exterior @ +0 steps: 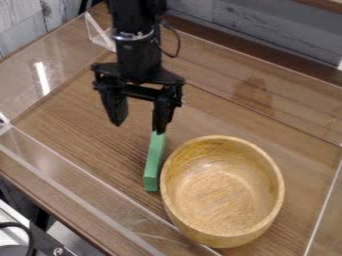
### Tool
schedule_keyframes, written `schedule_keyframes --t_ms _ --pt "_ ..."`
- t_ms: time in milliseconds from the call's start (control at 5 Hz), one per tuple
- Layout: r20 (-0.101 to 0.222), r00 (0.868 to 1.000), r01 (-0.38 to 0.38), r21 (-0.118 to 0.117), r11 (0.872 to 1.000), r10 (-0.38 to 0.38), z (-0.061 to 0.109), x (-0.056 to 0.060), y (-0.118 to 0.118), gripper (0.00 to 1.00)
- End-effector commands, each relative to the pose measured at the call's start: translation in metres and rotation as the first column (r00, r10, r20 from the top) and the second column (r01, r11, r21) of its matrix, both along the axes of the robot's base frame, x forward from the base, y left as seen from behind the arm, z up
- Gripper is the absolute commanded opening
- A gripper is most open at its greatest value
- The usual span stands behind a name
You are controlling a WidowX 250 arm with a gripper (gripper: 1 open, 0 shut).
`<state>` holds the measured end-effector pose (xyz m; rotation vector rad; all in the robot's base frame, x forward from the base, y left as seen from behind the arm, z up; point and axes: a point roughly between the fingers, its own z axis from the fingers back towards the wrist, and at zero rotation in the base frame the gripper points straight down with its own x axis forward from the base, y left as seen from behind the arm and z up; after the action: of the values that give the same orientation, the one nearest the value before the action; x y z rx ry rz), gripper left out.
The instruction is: Put the green block in the brown bowl
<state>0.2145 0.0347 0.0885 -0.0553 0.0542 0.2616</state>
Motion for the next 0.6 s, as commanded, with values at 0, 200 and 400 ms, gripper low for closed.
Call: schedule_keyframes --t_ms 0,200,400 --pt "0.049 0.999 -0.022 0.0 1.0 0.022 0.0022 0.0044 -0.0034 1.0" --pt "0.052 0.998 -0.025 -0.007 1.0 0.026 -0.003 0.006 -0.0081 1.0" --pt "0.052 0.998 -0.03 -0.017 0.999 0.031 -0.0076 0.0079 -0.012 1.0"
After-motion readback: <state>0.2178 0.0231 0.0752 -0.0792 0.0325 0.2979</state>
